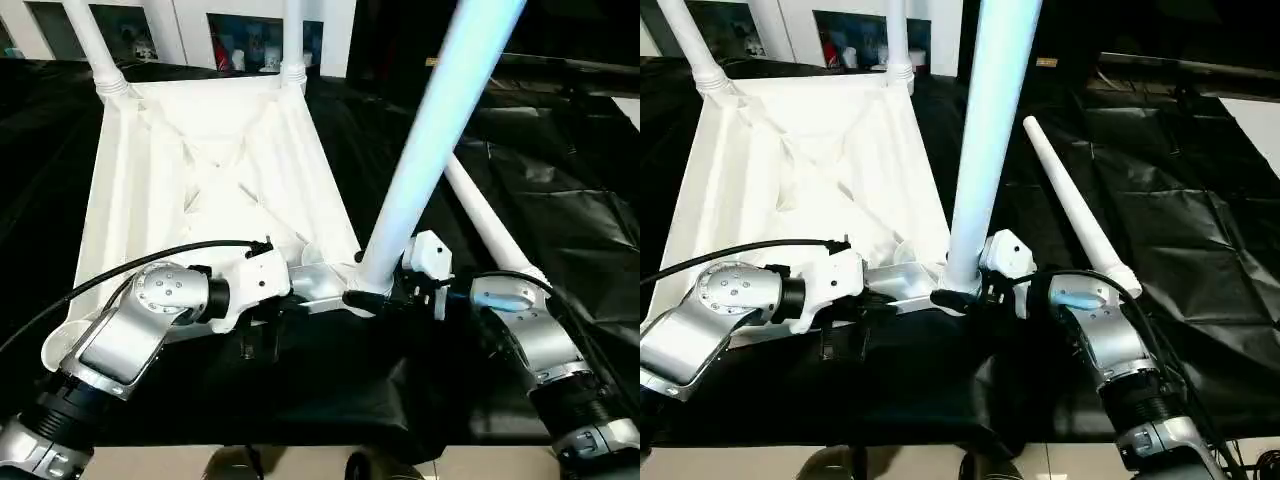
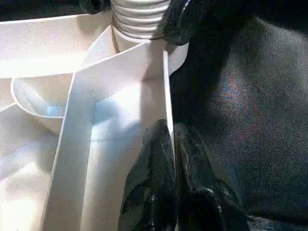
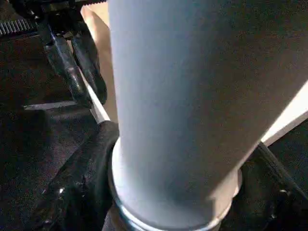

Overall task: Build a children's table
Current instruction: Rotate leg to tighten

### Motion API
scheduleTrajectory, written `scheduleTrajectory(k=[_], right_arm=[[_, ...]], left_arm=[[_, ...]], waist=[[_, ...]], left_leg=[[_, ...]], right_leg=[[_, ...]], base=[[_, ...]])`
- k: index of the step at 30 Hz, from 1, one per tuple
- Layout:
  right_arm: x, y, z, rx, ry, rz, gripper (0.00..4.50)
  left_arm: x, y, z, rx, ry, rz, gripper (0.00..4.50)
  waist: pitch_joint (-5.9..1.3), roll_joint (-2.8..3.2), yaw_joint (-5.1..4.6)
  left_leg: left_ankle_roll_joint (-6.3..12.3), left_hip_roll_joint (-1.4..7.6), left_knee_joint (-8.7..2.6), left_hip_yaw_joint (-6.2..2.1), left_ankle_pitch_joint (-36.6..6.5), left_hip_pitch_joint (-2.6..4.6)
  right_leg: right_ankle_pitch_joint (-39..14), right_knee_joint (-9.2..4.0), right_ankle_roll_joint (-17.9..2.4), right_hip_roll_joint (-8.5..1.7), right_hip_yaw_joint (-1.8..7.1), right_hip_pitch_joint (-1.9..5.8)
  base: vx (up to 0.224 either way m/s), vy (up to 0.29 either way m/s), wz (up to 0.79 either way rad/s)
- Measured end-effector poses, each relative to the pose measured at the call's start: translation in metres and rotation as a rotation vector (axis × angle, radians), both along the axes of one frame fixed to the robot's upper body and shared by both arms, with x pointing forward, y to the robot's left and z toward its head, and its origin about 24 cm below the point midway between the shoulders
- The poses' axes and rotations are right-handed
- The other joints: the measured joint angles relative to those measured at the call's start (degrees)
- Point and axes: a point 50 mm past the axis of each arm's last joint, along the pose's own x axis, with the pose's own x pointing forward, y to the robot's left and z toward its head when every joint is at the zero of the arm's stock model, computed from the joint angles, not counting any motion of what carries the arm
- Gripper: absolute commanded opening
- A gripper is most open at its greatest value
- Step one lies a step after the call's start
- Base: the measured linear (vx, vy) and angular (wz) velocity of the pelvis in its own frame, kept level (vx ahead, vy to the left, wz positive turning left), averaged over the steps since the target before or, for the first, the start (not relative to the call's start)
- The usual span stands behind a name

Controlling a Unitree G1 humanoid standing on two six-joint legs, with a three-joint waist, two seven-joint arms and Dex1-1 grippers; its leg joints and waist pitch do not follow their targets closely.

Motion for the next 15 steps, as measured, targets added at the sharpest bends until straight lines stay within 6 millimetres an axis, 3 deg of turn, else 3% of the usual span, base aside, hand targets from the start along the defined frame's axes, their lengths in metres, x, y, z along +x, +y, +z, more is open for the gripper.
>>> scheduleTrajectory(k=[10, 15], right_arm=[[-0.002, 0.002, -0.007, 0.076, 0.047, -0.031, 2.75], [-0.001, 0.005, -0.014, 0.127, 0.068, -0.112, 2.74]], left_arm=[[0.0, 0.003, -0.001, -0.002, 0.012, 0.004, 0.0], [0.002, 0.003, -0.004, -0.023, 0.026, 0.042, 0.0]], waist=[[-0.02, -0.03, -0.13], [-0.08, -0.13, -0.41]], left_leg=[[0.0, 0.02, 0.19, -0.01, 0.0, 0.02], [-0.29, 0.02, 0.22, -0.01, -0.2, 0.4]], right_leg=[[0.0, 0.22, 0.0, 0.0, 0.02, 0.0], [0.0, 0.34, -0.1, 0.0, 0.08, 0.25]], base=[[0.0, 0.0, 0.0], [0.0, 0.0, 0.0]])
